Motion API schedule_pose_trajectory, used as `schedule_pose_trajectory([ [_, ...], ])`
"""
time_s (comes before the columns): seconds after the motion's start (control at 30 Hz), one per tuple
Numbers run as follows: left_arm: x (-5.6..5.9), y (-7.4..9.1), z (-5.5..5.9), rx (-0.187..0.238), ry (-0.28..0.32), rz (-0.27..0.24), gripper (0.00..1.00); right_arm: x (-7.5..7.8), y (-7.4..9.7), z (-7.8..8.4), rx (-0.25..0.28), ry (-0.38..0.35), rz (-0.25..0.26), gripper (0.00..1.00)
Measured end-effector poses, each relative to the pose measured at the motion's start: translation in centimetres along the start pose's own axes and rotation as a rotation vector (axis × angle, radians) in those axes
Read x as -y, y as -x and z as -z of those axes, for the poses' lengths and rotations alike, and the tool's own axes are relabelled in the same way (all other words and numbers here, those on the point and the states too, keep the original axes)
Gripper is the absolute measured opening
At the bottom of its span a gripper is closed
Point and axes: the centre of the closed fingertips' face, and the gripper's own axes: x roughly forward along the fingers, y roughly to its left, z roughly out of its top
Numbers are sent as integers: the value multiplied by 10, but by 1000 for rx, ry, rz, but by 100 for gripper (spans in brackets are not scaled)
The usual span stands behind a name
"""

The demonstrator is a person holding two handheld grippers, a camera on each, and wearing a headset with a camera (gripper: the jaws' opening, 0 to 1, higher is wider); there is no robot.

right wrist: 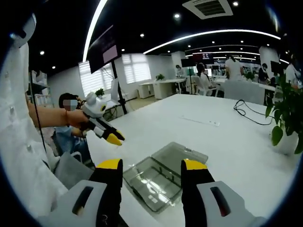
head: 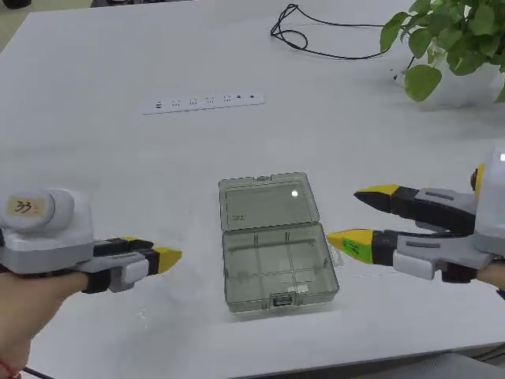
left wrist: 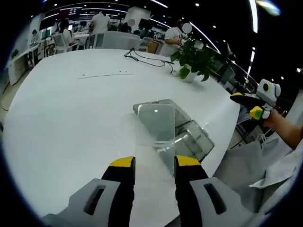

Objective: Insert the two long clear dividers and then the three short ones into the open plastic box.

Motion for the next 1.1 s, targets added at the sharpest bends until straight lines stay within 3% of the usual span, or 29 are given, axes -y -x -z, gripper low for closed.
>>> schedule_pose_trajectory([
  [0.1,21,-1,-12,64,33,40,31,-7,-8,-9,11,-17,-1,45],
  [0.33,64,-1,-35,164,54,119,30,-17,-21,-23,48,-106,4,36],
  [0.5,83,-2,-47,185,32,152,30,-29,-31,-32,61,-101,3,30],
  [0.7,102,-3,-57,202,5,182,30,-41,-43,-34,63,-122,1,25],
  [0.83,108,-5,-59,199,-20,194,30,-45,-48,-35,68,-168,3,21],
  [1.1,115,-3,-65,208,-50,210,30,-36,-54,-32,69,-233,47,15],
])
